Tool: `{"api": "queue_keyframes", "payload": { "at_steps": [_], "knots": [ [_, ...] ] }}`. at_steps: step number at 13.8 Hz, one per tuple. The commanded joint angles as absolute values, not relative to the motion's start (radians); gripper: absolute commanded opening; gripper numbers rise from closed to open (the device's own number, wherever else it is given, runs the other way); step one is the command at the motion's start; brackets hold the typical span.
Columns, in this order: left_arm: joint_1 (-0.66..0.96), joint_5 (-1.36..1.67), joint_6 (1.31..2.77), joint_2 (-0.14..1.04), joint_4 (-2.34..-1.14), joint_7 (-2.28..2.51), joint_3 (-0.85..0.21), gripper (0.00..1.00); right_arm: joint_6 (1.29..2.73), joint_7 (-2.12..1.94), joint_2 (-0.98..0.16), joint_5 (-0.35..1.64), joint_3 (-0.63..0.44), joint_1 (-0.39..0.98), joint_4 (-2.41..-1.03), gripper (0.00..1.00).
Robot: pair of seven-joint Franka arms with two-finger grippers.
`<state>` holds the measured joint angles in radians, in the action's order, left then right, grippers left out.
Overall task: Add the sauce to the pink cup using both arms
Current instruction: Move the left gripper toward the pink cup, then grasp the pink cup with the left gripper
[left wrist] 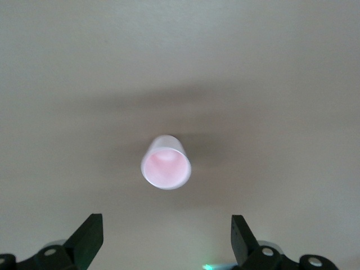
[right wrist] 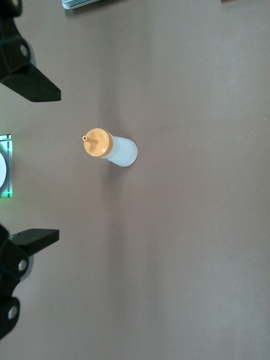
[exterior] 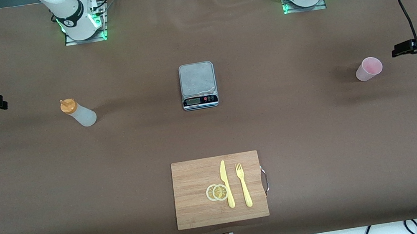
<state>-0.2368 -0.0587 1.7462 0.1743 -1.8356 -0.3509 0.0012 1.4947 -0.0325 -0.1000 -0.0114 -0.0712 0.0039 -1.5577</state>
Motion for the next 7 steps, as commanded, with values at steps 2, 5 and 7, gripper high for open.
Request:
{"api": "queue_keyframes", "payload": {
  "at_steps": [2,5,7],
  "knots": [
    [-0.296,-0.097,2.033,0.13,-2.095,-0.446,-0.011,1.0,1.483,-0.023,-0.107,-0.015,-0.067,-0.002,-1.54,1.0],
    [-0.336,-0.136,2.351,0.135,-2.299,-0.483,-0.009,1.0,1.483,-0.023,-0.107,-0.015,-0.067,-0.002,-1.54,1.0],
    [-0.351,-0.153,2.385,0.152,-2.324,-0.485,-0.011,1.0,1.483,-0.021,-0.107,-0.014,-0.067,-0.002,-1.54,1.0]
  ]
}}
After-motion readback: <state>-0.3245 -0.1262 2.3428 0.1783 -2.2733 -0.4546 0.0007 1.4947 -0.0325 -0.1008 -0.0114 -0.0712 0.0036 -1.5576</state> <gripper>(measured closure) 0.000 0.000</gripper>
